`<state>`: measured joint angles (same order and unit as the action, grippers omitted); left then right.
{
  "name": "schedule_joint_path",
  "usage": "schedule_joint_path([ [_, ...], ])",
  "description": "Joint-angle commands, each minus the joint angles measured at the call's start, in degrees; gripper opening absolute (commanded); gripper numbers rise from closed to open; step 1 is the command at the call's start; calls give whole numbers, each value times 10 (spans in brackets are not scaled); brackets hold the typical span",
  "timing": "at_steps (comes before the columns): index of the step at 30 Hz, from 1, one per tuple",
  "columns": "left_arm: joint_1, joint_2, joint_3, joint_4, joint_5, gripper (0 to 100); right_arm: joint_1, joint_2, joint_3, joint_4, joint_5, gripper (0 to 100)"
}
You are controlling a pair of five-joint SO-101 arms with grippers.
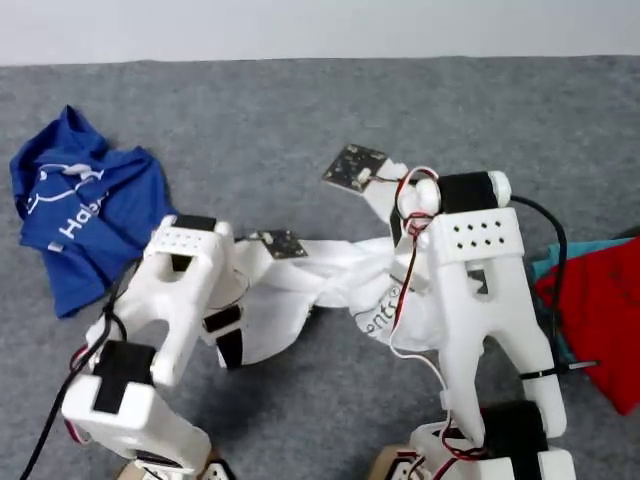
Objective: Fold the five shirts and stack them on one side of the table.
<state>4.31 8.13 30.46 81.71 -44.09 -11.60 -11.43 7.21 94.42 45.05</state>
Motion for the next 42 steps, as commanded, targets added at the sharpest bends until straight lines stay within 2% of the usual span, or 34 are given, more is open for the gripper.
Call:
schedule_joint_path([
  [1, 23, 11, -11, -9, 0, 223, 7, -24, -32, -10, -18, 10],
  [8, 88, 49, -24, -26, 87, 216, 7, -24, -33, -10, -19, 10],
  [19, 81, 183, -133, 26, 154, 60, 7, -29, -34, -10, -18, 10],
  [22, 67, 214, -170, 53, 155, 4, 9, -29, -34, -10, -18, 10],
  [24, 62, 214, -183, 65, 156, 3, 18, -29, -34, -10, -17, 10],
  [27, 63, 178, -202, 97, 156, 3, 38, -30, -34, -9, -16, 10],
  [32, 64, 46, -247, 156, 164, 2, 67, -41, -55, 2, -8, 10],
  [39, 28, -148, -331, 174, 267, 2, 72, -102, -129, 2, -7, 10],
  [42, 14, -222, -366, 174, 273, 2, 73, -125, -164, 2, -8, 11],
])
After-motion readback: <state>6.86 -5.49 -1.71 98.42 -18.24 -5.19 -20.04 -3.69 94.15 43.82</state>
